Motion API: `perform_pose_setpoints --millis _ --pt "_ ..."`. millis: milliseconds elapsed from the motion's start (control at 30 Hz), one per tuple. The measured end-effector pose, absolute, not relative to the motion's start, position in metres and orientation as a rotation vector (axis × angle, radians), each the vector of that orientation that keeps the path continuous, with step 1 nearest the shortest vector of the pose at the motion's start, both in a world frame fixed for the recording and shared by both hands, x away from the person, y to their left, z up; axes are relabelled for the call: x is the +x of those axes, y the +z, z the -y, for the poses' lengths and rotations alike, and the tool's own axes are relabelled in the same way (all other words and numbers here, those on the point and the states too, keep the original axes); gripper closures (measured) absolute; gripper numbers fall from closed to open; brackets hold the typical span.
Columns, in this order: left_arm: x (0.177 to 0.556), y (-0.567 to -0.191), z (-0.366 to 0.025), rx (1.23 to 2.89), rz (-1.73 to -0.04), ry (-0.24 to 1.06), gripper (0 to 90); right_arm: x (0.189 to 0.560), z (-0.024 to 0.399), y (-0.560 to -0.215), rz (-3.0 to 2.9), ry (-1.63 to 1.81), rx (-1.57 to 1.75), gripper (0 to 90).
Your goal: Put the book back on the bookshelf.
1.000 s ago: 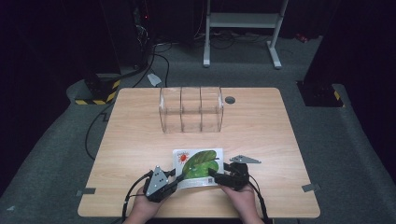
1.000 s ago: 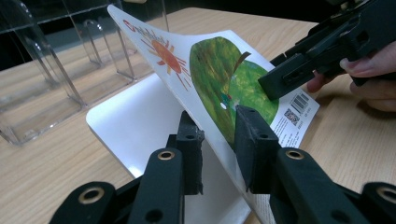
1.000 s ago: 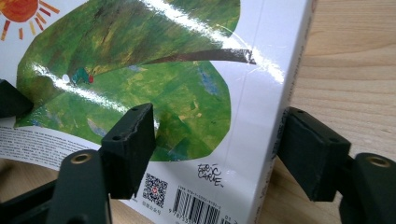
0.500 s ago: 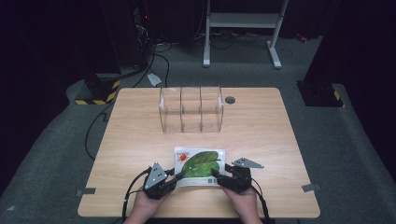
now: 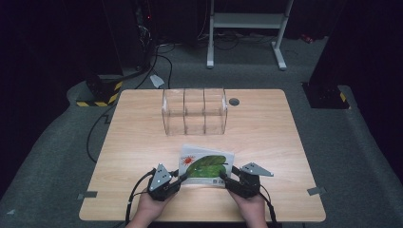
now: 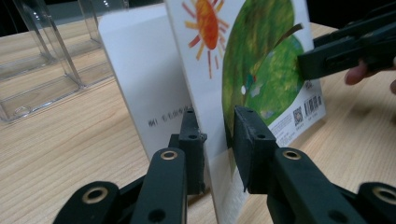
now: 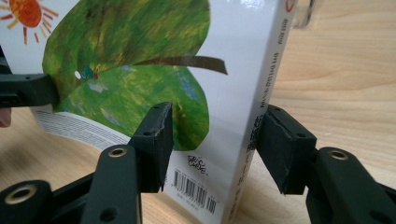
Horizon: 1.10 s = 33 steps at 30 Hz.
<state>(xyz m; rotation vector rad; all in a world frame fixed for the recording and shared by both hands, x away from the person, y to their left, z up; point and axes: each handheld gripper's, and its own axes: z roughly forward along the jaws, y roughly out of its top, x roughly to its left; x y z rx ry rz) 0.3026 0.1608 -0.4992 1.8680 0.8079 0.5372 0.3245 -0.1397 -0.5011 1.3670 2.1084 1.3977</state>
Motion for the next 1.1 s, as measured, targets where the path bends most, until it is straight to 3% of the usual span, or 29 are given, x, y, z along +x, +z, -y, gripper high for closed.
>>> perform_pose_setpoints --millis 767,1100 --pt "0.307 -0.510 -0.158 1.933 -0.806 0.551 71.0 0.309 0.143 -0.497 -2.079 1.374 1.268 47.8" --pt "0.308 -0.515 -0.159 1.957 -0.828 0.540 65.8 0.303 0.147 -0.493 -2.101 1.422 1.205 41.4"
